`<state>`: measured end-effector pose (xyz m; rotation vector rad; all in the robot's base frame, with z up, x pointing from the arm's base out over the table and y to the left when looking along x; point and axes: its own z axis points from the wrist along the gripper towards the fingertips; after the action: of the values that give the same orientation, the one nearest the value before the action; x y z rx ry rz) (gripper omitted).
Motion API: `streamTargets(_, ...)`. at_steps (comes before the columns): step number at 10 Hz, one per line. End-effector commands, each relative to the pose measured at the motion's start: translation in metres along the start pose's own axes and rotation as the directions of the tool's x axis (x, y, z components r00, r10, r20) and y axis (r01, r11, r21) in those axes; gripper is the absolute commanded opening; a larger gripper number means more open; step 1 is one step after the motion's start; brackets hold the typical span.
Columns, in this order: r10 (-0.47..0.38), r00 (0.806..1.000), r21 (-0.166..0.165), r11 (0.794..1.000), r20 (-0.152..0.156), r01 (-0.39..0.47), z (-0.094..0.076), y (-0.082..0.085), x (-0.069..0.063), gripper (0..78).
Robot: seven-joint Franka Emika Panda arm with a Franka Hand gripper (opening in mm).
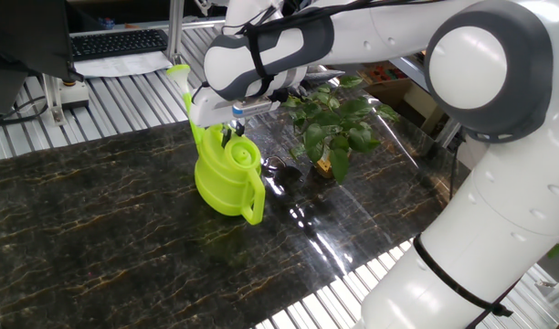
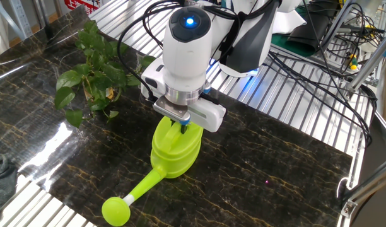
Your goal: Water the plant
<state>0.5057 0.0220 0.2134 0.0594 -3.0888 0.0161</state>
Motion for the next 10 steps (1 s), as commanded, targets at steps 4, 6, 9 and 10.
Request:
streamTargets(4, 0.003, 1.000, -0.011, 1.000, 0.010, -0.003, -0.0038, 0.0000, -0.0024, 1.1)
streamTargets(6, 0.003, 1.000, -0.012, 1.000, 0.010, -0.003, -0.0038, 0.0000, -0.0024, 77.4)
streamTargets(9, 0.003, 1.000, -0.012, 1.000, 0.010, -0.003, -0.0038, 0.0000, -0.0024, 77.4)
streamTargets(10, 0.003, 1.000, -0.012, 1.000, 0.010, -0.003, -0.0038, 0.0000, -0.0024, 77.4)
